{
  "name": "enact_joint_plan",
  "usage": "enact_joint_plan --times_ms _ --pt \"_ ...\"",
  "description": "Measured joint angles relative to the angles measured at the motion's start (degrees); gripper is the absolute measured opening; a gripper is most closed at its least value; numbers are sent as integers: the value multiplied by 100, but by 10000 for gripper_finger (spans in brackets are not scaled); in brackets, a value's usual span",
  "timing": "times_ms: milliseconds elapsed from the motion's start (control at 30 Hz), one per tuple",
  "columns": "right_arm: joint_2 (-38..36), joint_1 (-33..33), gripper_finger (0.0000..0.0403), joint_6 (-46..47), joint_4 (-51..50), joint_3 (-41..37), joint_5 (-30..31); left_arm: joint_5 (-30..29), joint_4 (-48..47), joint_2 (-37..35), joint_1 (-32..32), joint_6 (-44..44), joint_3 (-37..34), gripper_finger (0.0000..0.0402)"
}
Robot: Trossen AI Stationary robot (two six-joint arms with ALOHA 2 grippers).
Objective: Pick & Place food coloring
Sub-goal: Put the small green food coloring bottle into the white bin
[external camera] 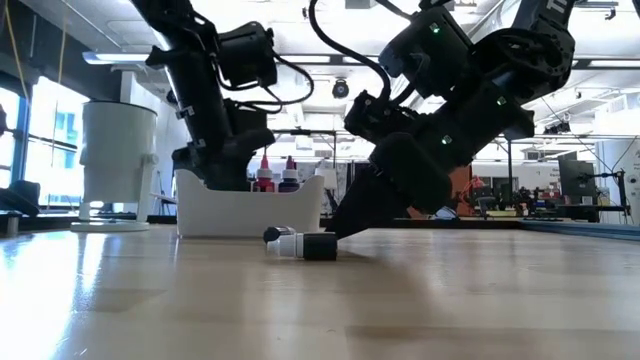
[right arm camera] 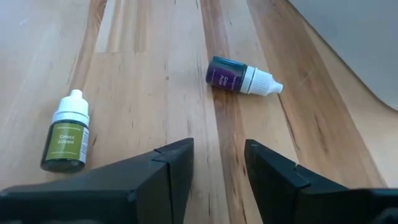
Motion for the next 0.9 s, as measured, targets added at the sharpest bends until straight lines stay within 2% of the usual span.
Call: enact_joint_plan --times_ms 167,267,433,500,567,667,800,900 --pt "0 0 158 9 81 0 -39 82 16 -9 -18 55 0 88" --pt "0 0 171 123 516 0 -160 139 17 -9 -18 -35 0 88" --pt "-3 0 178 135 1696 2 -900 227 29 -9 -13 -3 0 88" --pt "-11 11 179 136 1906 7 -1268 230 32 -9 -13 149 0 88" --pt "-13 57 178 164 1875 7 -1384 229 31 -9 -13 371 0 88" --pt "-13 176 179 130 1575 7 -1322 281 17 -9 -13 624 0 88" --pt "-13 364 179 -2 1161 4 -843 319 18 -9 -13 751 0 90" --pt "-13 448 179 -9 992 4 -703 274 33 -9 -15 754 0 104"
